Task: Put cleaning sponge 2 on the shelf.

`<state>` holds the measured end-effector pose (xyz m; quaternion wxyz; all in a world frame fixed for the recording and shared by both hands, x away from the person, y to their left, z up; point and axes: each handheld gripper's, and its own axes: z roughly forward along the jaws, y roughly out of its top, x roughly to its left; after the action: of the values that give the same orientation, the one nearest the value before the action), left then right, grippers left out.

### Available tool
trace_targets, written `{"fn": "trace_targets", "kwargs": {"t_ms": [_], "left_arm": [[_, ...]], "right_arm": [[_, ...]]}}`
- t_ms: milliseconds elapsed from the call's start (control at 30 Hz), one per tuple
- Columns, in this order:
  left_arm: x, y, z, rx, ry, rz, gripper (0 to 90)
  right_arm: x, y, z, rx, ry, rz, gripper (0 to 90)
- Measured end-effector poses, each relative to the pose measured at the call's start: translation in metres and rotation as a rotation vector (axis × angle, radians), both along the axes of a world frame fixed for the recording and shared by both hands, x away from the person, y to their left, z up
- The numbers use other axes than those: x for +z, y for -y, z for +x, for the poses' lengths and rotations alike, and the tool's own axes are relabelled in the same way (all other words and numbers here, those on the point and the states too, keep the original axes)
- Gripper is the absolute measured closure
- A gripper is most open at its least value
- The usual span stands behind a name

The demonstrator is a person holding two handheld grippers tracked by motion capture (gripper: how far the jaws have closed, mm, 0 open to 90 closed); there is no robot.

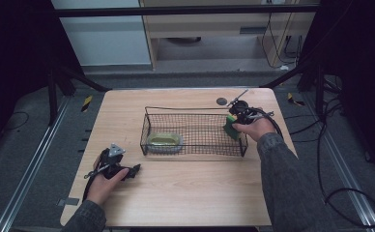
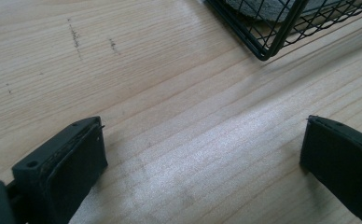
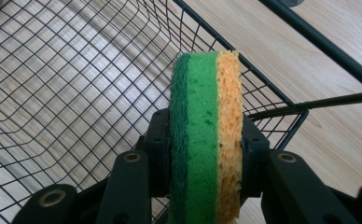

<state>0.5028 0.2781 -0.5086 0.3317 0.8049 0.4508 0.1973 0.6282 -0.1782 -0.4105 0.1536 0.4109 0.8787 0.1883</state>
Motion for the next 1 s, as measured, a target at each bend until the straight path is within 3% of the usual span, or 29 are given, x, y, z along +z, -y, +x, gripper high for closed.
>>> {"fn": "trace_targets", "kwargs": {"t_ms": [100, 600, 733, 1000], "left_arm": [[0.000, 0.000, 0.000, 0.000, 0.000, 0.000, 0.0], [0.000, 0.000, 0.000, -0.005, 0.000, 0.005, 0.0], [0.000, 0.000, 0.000, -0.006, 0.000, 0.006, 0.0], [0.000, 0.000, 0.000, -0.006, 0.000, 0.006, 0.0]], "right_arm": [[0.000, -0.002, -0.001, -0.001, -0.002, 0.003, 58.5], [0.010, -0.004, -0.013, 0.005, 0.013, 0.023, 50.0], [0.011, -0.006, -0.020, 0.031, 0.005, 0.049, 57.2], [0.009, -0.011, -0.027, 0.054, -0.001, 0.057, 57.9]]}}
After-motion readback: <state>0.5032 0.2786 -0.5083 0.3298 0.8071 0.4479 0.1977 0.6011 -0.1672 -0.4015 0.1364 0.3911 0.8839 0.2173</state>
